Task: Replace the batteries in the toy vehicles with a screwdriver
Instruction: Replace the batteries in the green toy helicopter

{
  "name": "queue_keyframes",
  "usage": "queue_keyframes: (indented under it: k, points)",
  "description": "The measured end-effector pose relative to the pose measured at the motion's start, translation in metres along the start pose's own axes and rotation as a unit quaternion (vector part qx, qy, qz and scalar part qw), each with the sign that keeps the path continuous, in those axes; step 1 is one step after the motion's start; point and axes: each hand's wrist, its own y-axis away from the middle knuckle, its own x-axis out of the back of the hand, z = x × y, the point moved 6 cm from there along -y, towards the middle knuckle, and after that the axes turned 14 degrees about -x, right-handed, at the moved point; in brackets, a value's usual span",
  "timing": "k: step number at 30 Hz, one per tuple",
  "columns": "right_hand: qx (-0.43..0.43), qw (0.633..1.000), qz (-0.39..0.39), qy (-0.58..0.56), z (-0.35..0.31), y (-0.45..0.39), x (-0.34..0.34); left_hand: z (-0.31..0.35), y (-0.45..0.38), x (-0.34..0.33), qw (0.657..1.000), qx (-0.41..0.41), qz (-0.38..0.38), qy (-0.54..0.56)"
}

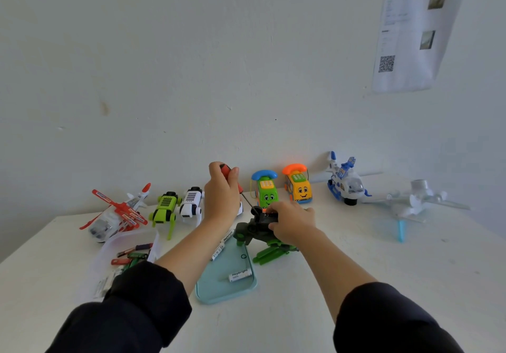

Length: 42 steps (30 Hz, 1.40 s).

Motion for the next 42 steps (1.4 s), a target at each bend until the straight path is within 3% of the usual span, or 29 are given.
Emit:
queue_keyframes:
  k: [13, 21, 24, 31, 42]
  points:
    - [0.005, 1.000, 0.006, 0.004, -0.001, 0.004, 0.002, 0.001, -0.004, -0.002, 0.999, -0.023, -0.023, -0.018]
    - [0.004, 1.000, 0.008, -0.006, 0.000, 0.003, 0.003, 0.038, -0.021, -0.013, 0.968, -0.153, -0.192, -0.054]
    - [0.002, 1.000, 0.005, -0.007, -0.001, 0.003, 0.003, 0.047, -0.022, -0.017, 0.956, -0.185, -0.213, -0.076]
    - [0.003, 1.000, 0.007, -0.005, 0.000, 0.002, 0.004, 0.057, -0.014, -0.024, 0.952, -0.234, -0.174, -0.095]
    - [0.004, 1.000, 0.004, -0.001, 0.000, 0.002, 0.003, 0.017, -0.018, 0.006, 0.991, -0.098, -0.034, -0.087]
